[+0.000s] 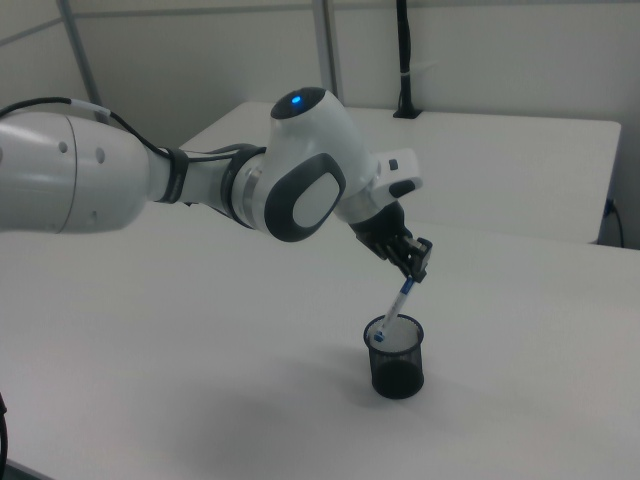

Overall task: Insert the marker
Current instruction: 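Lower the marker into the cup and open the gripper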

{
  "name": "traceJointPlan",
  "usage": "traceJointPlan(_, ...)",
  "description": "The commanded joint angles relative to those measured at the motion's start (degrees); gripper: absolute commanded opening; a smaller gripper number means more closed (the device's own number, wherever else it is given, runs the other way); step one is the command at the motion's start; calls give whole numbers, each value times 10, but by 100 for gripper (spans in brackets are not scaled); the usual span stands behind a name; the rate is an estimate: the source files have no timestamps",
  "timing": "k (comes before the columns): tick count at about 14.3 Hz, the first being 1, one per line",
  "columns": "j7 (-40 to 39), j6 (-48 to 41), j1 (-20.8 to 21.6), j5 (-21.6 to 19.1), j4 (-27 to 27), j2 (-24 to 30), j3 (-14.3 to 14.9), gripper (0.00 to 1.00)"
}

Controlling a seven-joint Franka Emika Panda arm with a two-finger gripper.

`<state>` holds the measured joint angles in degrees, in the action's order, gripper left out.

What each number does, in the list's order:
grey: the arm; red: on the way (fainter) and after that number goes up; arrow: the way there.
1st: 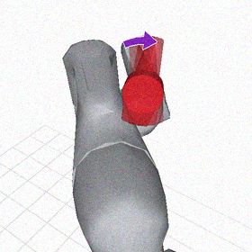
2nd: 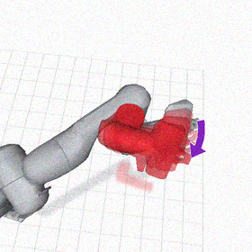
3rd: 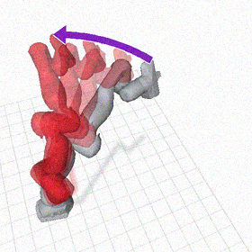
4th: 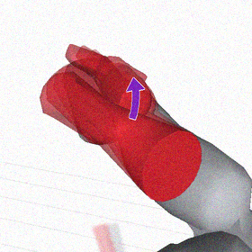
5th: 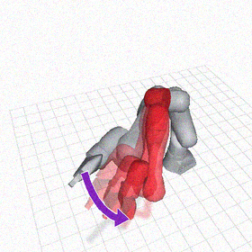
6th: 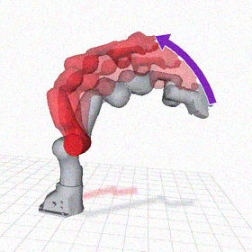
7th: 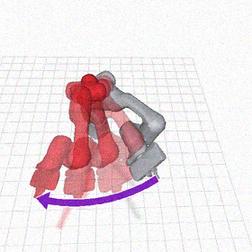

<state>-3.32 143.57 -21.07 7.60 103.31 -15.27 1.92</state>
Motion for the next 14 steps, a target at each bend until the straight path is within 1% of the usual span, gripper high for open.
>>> traceJointPlan(1, -21, 16, -5, -11, 15, 3, -1, 25)
traceJointPlan(2, -20, 15, -5, -11, 16, 3, -1, 29)
traceJointPlan(3, -20, 14, -5, -11, 16, 4, -1, 37)
traceJointPlan(4, -16, 12, -4, -11, 16, 4, -1, 59)
traceJointPlan(5, -14, 9, -2, -11, 16, 4, -2, 88)
traceJointPlan(6, -13, 1, 1, -12, 15, 5, -2, 100)
traceJointPlan(8, -13, -34, 5, -12, 10, 9, -9, 100)
traceJointPlan(9, -13, -49, 17, -13, 8, 10, -17, 100)
traceJointPlan(11, -13, -91, 52, -13, -5, 12, -21, 100)
traceJointPlan(12, -13, -144, 81, -13, -26, 14, -22, 100)
traceJointPlan(14, -13, -229, 115, -13, -54, 20, -21, 100)
